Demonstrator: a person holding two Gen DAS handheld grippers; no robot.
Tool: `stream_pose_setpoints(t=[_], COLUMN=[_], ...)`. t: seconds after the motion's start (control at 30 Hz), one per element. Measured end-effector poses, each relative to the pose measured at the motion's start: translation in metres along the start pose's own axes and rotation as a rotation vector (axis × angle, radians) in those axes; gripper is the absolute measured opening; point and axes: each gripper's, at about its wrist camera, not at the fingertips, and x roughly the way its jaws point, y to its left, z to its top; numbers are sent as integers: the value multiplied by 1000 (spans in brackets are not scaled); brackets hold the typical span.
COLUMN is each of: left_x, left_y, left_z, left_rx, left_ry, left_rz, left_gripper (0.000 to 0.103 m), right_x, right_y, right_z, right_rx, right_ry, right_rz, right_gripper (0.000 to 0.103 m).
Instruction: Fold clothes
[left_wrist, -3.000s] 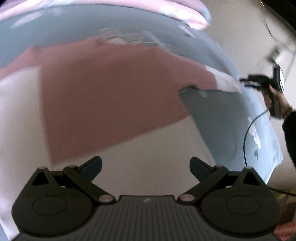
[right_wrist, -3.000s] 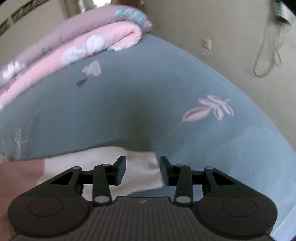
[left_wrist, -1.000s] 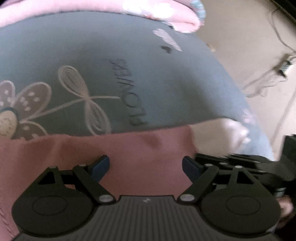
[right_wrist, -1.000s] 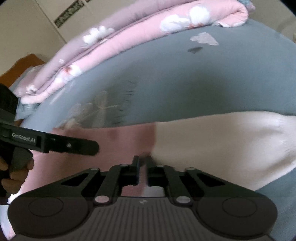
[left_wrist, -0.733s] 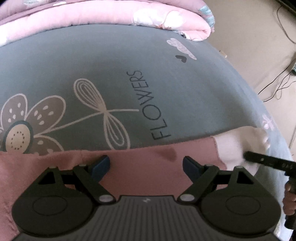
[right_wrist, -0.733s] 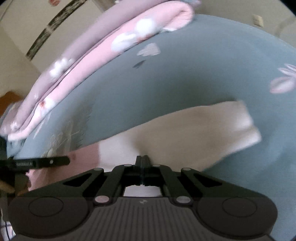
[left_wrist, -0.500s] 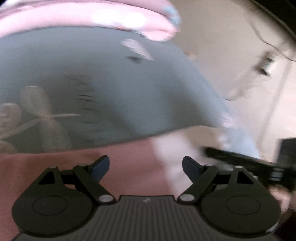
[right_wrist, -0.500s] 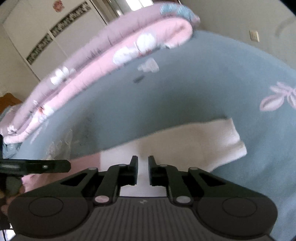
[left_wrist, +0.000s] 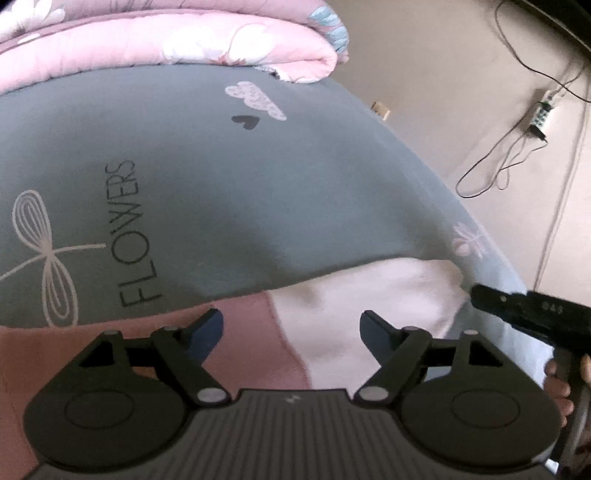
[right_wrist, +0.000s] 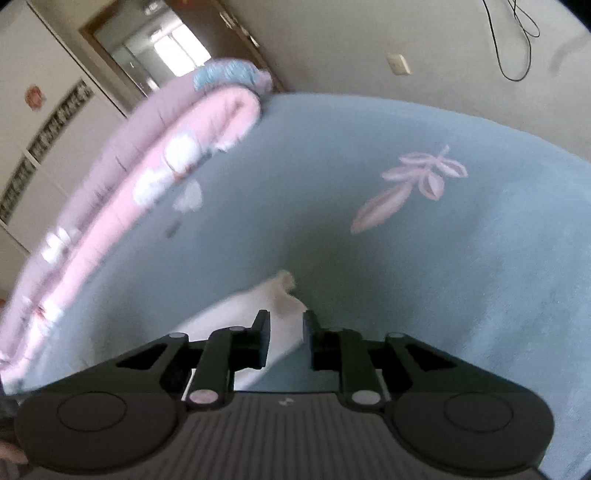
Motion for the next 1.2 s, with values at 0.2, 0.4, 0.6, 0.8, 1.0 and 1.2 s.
stream_pose_setpoints(t=[0.2, 0.4, 0.6, 0.8, 1.0, 1.2], left_x=[-30, -101, -206, -283, -313, -318], left_y=[-1, 18, 56, 89, 106, 120], left_z=[-10, -37, -109, -220, -313, -364], left_rx=[28, 39, 64, 60, 12, -88], left_ry=[94, 158, 216, 309, 340, 322], left_rz=[57, 162, 274, 341, 324, 308], left_gripper=[81, 81, 83, 84, 84, 84], right_x=[13, -33, -73, -110, -114, -115], right_y=[6, 39, 114, 182, 218, 228], right_z=[0, -12, -52, -134, -243, -327], right_rx=[-12, -52, -156, -261, -268, -254], right_ry=[52, 50, 124, 232, 395, 498], right_rz=[-134, -89, 7, 118, 155, 112], right_gripper=[22, 25, 25, 30, 30, 31])
